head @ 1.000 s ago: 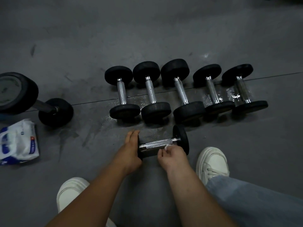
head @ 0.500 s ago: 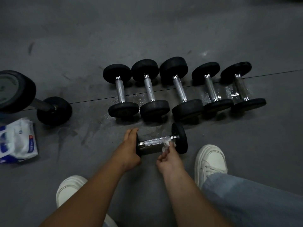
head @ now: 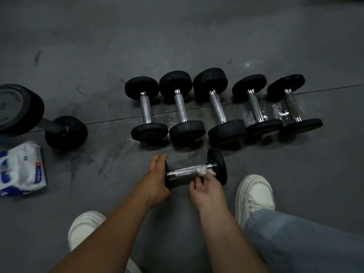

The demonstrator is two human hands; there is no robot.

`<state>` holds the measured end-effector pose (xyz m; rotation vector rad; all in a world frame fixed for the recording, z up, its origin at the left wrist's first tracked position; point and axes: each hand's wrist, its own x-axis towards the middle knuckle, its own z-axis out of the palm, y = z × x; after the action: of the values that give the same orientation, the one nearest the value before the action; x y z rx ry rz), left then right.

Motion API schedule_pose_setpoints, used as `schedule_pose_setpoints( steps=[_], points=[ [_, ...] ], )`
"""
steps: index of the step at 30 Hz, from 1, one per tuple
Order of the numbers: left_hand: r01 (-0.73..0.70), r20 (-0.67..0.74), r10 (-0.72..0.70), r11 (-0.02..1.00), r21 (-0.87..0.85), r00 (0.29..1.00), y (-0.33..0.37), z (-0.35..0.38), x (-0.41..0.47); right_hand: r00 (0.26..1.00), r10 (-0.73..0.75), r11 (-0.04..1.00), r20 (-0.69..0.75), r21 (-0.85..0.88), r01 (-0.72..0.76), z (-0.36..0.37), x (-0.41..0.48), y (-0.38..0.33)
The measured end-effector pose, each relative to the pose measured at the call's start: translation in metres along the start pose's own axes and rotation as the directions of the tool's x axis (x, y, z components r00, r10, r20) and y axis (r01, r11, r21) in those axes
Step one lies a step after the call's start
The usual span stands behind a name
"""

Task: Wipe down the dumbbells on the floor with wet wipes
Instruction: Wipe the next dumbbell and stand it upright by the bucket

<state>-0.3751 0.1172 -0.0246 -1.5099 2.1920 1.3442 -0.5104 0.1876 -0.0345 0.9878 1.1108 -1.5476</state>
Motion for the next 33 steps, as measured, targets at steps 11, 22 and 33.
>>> schedule_pose_setpoints(
  steps=[11,22,33],
  points=[
    [0.015,0.018,-0.015,1.000,0.005,1.000,0.003,-0.003,-0.002,0.970,-0.200,0.973,-0.140,-0.147,0.179,0.003,0.006,0.003],
    [-0.013,0.033,0.014,0.999,-0.030,0.999,-0.001,-0.002,0.000,0.305,-0.260,-0.744,0.916,-0.392,0.541,-0.006,0.008,0.000],
    [0.004,0.038,-0.004,1.000,-0.018,0.999,0.003,-0.006,0.000,0.470,0.153,-0.847,0.869,-0.130,0.516,-0.003,0.014,-0.020]
  ],
)
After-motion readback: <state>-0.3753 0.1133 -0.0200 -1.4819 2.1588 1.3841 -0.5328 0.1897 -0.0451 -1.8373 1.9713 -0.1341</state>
